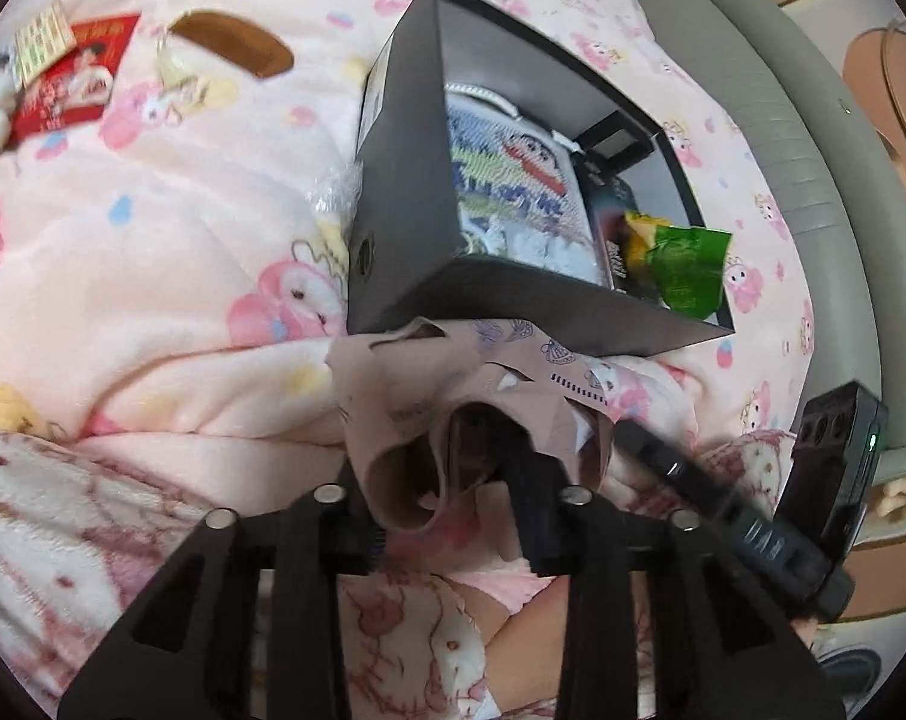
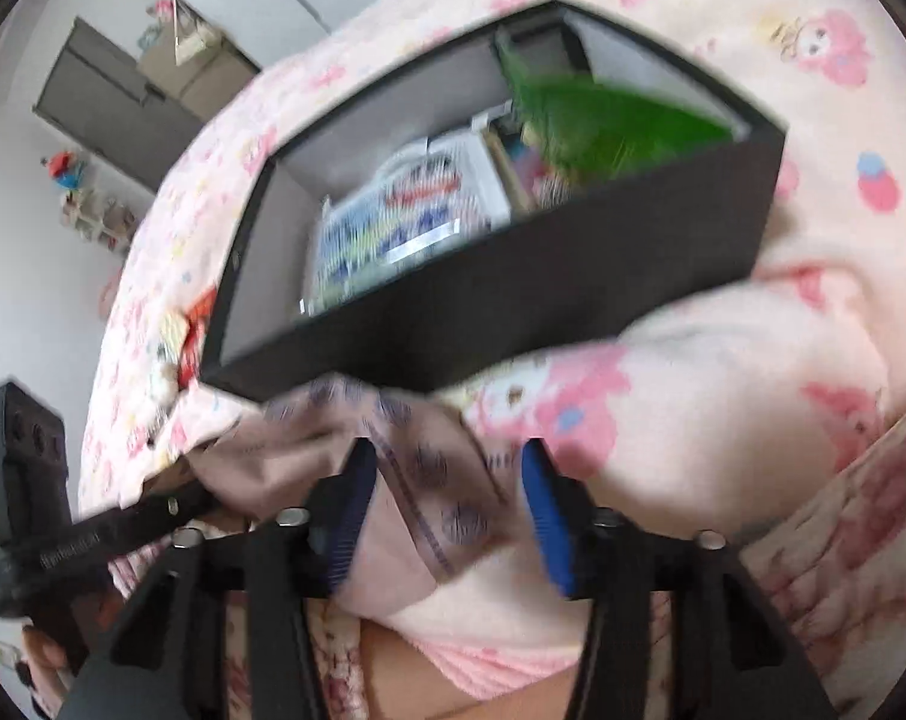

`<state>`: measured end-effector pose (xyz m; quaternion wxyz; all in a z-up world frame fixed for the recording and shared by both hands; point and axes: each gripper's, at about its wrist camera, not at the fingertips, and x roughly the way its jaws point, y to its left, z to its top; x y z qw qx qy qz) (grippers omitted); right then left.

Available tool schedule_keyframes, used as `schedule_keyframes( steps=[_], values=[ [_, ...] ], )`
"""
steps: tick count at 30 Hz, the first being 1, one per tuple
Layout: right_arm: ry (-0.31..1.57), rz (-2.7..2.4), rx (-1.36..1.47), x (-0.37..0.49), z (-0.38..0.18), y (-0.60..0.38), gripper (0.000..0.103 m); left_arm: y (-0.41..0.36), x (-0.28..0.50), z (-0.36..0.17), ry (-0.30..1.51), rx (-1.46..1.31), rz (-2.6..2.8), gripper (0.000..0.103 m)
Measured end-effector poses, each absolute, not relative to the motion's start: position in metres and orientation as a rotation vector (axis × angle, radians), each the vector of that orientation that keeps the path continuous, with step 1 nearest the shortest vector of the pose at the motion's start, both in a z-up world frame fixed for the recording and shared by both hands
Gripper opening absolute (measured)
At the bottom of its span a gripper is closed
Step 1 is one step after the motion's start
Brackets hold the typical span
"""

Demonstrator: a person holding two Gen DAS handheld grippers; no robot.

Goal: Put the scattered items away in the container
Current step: 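Carry the beige cloth bag with the right gripper over the black box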

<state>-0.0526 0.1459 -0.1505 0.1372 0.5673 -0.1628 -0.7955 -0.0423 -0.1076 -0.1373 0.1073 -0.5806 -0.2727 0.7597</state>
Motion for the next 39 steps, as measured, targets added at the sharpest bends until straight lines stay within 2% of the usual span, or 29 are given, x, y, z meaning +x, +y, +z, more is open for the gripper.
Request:
schedule_keyframes(
  steps=[3, 6, 9, 10, 11, 14, 20, 24, 28, 31, 34, 37, 39],
  values=[
    [-0.345, -2.228, 1.719, -0.053, -0.168, 0.125, 0.047, -0.103, -0.044, -0.148, -0.811, -1.718, 2.220, 0.033],
    [-0.332, -2.170, 1.703, -0.049, -0.176, 0.113, 0.046, -0.105, -0.043, -0.153, -0.827, -1.720, 2.209, 0.033],
    [-0.286, -2.147, 1.682, -0.045, -0.178, 0.102, 0.031, -0.107, -0.041, -0.157, -0.843, -1.702, 2.206, 0.032],
    [-0.277, -2.164, 1.665, -0.044, -0.176, 0.102, 0.026, -0.107, -0.041, -0.156, -0.831, -1.688, 2.209, 0.027],
    [-0.283, -2.173, 1.648, -0.044, -0.173, 0.103, 0.017, -0.106, -0.040, -0.153, -0.814, -1.671, 2.208, 0.016],
    [-0.288, -2.220, 1.560, -0.042, -0.151, 0.109, 0.008, -0.098, -0.039, -0.137, -0.758, -1.598, 2.210, 0.007],
    [-0.261, -2.300, 1.264, -0.051, -0.059, 0.124, 0.007, -0.082, -0.049, -0.060, -0.644, -1.348, 2.235, 0.007],
    [-0.157, -2.330, 1.111, -0.097, -0.010, 0.115, 0.007, -0.068, -0.085, -0.015, -0.539, -1.224, 2.300, 0.007],
    [-0.068, -2.333, 1.113, -0.145, -0.011, 0.105, 0.007, -0.063, -0.136, -0.012, -0.544, -1.220, 2.332, 0.007],
    [-0.034, -2.289, 1.242, -0.190, -0.046, 0.100, 0.007, -0.060, -0.178, -0.040, -0.519, -1.350, 2.347, 0.007],
    [-0.110, -2.248, 1.386, -0.209, -0.090, 0.116, 0.007, -0.057, -0.203, -0.072, -0.481, -1.499, 2.350, 0.009],
    [-0.091, -2.242, 1.516, -0.217, -0.115, 0.126, 0.008, -0.058, -0.207, -0.098, -0.463, -1.582, 2.356, 0.032],
    [-0.054, -2.302, 1.521, -0.216, -0.111, 0.134, 0.008, -0.062, -0.204, -0.106, -0.499, -1.578, 2.350, 0.036]
  ],
)
